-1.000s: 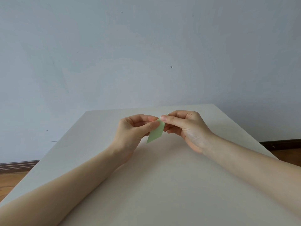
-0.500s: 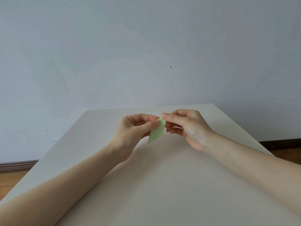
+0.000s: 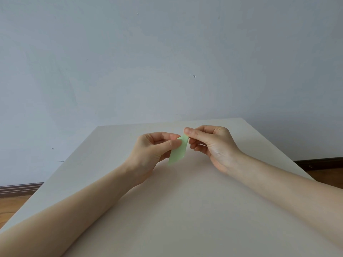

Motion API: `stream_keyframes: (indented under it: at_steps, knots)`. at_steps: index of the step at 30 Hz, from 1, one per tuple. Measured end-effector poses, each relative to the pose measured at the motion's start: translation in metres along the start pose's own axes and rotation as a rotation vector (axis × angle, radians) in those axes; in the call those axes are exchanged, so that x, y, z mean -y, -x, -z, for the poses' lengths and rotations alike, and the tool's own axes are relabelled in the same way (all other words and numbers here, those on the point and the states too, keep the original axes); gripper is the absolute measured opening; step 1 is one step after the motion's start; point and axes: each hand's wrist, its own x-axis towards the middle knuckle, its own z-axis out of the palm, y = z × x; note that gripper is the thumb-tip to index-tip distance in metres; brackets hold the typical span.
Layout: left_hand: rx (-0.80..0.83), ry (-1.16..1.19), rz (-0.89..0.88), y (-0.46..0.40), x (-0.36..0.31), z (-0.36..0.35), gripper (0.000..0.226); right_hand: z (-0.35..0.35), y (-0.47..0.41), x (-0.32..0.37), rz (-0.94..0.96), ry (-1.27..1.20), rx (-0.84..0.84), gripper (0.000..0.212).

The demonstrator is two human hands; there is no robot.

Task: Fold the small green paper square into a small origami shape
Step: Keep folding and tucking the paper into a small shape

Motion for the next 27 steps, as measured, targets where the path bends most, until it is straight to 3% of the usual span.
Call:
stream_keyframes:
  at_steps: [12,17,22,27]
  knots:
    - [-0.054,-0.033,0.005,-0.0019,0.0048,0.0004,0.006,0.0038,-0.0023,0.0006,-0.012,-0.04,-0.144,0.019]
    - [-0.066,-0.024,-0.015,-0.0016,0.0058,0.0013,0.008,0.0016,-0.0001,0.0001,-0.028,-0.052,-0.065,0.026]
    - [-0.064,-0.024,-0.026,-0.0021,0.0059,0.0016,0.008,-0.0004,0.0034,0.0006,-0.05,0.038,0.051,0.01]
    - [-0.034,-0.056,-0.046,-0.002,0.0067,0.0019,0.006,-0.0013,0.003,-0.0002,-0.025,0.06,0.046,0.009]
